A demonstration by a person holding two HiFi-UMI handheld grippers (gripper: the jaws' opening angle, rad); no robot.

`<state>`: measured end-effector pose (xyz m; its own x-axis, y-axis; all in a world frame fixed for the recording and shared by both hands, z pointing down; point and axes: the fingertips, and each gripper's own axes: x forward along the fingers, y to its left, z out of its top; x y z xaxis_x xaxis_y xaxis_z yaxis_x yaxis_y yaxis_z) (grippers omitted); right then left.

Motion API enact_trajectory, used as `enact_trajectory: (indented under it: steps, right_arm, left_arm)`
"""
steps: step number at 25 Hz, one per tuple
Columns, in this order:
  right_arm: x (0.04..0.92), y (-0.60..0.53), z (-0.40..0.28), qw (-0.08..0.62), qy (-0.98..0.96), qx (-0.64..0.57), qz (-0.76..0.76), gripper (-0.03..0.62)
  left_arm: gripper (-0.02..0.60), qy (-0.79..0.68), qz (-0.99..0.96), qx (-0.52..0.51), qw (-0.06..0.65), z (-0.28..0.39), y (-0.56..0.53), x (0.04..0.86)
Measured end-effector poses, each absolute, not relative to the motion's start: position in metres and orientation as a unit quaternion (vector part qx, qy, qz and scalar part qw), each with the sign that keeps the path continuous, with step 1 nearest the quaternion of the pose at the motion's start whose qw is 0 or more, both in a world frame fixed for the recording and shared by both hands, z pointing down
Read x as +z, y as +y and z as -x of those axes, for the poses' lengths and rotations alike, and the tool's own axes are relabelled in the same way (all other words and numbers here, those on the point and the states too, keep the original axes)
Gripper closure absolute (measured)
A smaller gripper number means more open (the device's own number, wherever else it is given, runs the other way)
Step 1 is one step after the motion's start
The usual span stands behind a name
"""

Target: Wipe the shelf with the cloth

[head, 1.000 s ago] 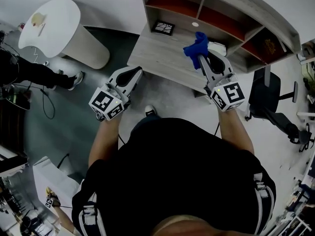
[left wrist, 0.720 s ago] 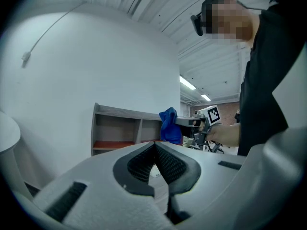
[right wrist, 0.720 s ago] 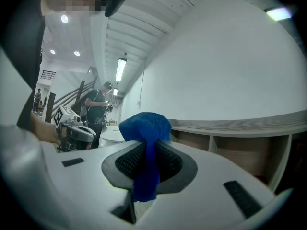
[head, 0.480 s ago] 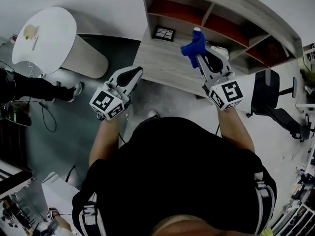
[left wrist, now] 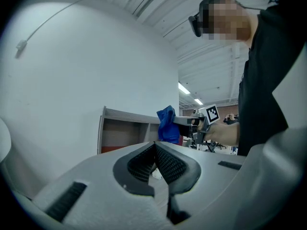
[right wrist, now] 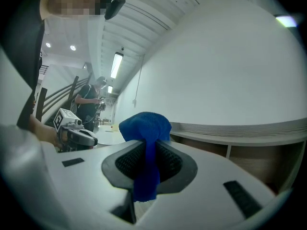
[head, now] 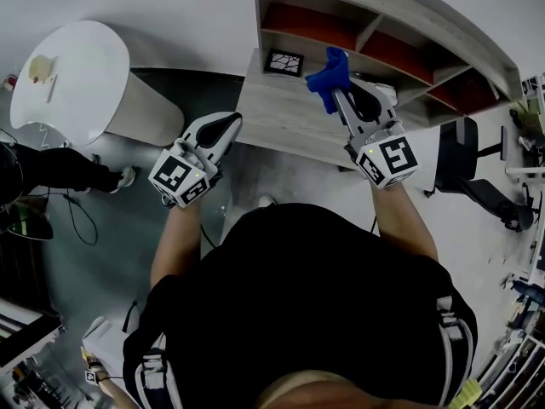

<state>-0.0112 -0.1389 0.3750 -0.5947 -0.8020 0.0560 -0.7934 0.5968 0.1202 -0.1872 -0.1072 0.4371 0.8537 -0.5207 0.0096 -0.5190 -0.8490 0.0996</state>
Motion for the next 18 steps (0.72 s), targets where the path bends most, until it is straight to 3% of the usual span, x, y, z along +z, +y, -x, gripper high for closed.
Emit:
enact_trajectory:
  steps: [18]
  right_arm:
    - [0.324, -0.144, 0.06, 0.044, -0.887, -0.075, -0.454, 0.536]
  left_arm:
    - [0.565, -0.24, -0.97, -0.02, 0.022, 0.214, -0.127, 0.395]
